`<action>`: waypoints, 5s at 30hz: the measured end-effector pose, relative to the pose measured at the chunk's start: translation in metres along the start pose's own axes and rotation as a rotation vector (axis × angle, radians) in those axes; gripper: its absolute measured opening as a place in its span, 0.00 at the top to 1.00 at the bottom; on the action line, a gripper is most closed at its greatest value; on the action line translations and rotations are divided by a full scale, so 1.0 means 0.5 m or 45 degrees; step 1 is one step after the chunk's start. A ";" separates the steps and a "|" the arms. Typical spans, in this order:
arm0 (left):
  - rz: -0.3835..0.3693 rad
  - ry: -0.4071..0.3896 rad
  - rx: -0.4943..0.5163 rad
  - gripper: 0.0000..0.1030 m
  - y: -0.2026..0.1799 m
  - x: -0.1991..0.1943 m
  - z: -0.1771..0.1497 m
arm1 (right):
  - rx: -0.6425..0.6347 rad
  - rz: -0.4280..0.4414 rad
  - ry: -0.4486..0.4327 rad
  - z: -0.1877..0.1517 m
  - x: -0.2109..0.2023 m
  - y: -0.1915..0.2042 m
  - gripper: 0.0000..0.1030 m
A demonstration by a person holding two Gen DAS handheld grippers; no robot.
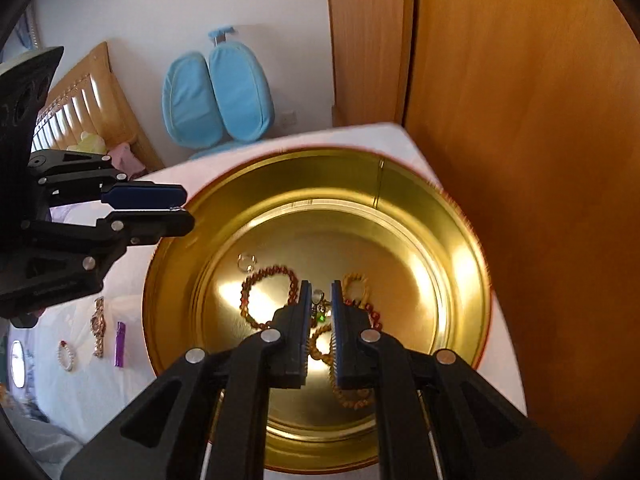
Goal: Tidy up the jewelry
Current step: 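Carry the ring and earrings into the red tin and open both tools, then withdraw both tools from the tin and move over the gold watch, then grasp the small earring with the left tool while the right tool grasps the gold watch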
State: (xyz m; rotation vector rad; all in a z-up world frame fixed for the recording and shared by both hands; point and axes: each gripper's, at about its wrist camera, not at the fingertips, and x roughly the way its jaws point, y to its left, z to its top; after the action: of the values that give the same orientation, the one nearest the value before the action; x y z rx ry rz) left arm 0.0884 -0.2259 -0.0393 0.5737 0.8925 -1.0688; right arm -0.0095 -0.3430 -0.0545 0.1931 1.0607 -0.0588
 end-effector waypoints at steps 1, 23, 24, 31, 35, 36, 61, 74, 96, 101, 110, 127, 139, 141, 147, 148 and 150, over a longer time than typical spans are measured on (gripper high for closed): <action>-0.015 0.065 -0.005 0.80 0.001 0.025 0.010 | 0.022 0.009 0.043 0.008 0.012 -0.006 0.90; -0.054 0.447 0.032 0.80 -0.030 0.177 0.018 | 0.140 0.079 0.220 -0.003 0.066 -0.033 0.90; -0.053 0.448 0.032 0.80 -0.029 0.179 0.018 | 0.141 0.079 0.218 0.000 0.070 -0.035 0.90; -0.038 0.451 0.056 0.80 -0.024 0.181 0.013 | 0.153 0.073 0.204 0.004 0.071 -0.038 0.90; -0.040 0.451 0.062 0.80 -0.030 0.181 0.011 | 0.152 0.075 0.192 0.009 0.066 -0.037 0.90; -0.039 0.451 0.063 0.80 -0.032 0.181 0.011 | 0.151 0.075 0.192 0.011 0.065 -0.038 0.90; 0.101 0.293 0.108 0.14 -0.080 0.108 0.000 | 0.132 0.006 -0.033 0.028 -0.011 -0.012 0.15; 0.085 0.260 0.063 0.14 -0.062 0.079 -0.016 | 0.160 0.018 -0.068 0.014 -0.030 -0.001 0.12; 0.216 -0.213 -0.317 0.14 0.088 -0.232 -0.210 | 0.192 0.240 -0.497 -0.041 -0.137 0.128 0.10; 0.281 -0.230 -0.511 0.14 0.139 -0.288 -0.323 | 0.061 0.301 -0.481 -0.039 -0.122 0.203 0.10; 0.406 -0.254 -0.757 0.14 0.196 -0.370 -0.484 | -0.246 0.395 -0.422 -0.035 -0.076 0.344 0.10; 0.425 -0.065 -0.707 0.14 0.211 -0.269 -0.621 | -0.536 0.469 -0.146 -0.084 0.064 0.541 0.10; 0.379 0.005 -0.456 0.14 0.238 -0.156 -0.639 | -0.643 0.302 -0.053 -0.151 0.163 0.602 0.10; 0.372 -0.007 -0.447 0.14 0.242 -0.152 -0.640 | -0.678 0.269 -0.067 -0.158 0.168 0.610 0.10; 0.355 -0.032 -0.417 0.14 0.240 -0.146 -0.643 | -0.714 0.230 -0.074 -0.178 0.183 0.623 0.11; 0.349 -0.035 -0.416 0.15 0.240 -0.146 -0.643 | -0.718 0.232 -0.076 -0.180 0.185 0.626 0.12; 0.310 -0.055 -0.420 0.33 0.240 -0.150 -0.643 | -0.722 0.246 -0.067 -0.182 0.190 0.629 0.27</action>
State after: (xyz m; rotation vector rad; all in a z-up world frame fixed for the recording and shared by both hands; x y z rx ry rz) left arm 0.0750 0.1074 -0.1502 0.3699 0.9122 -0.6931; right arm 0.0031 -0.0131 -0.1396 -0.2195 0.9634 0.4061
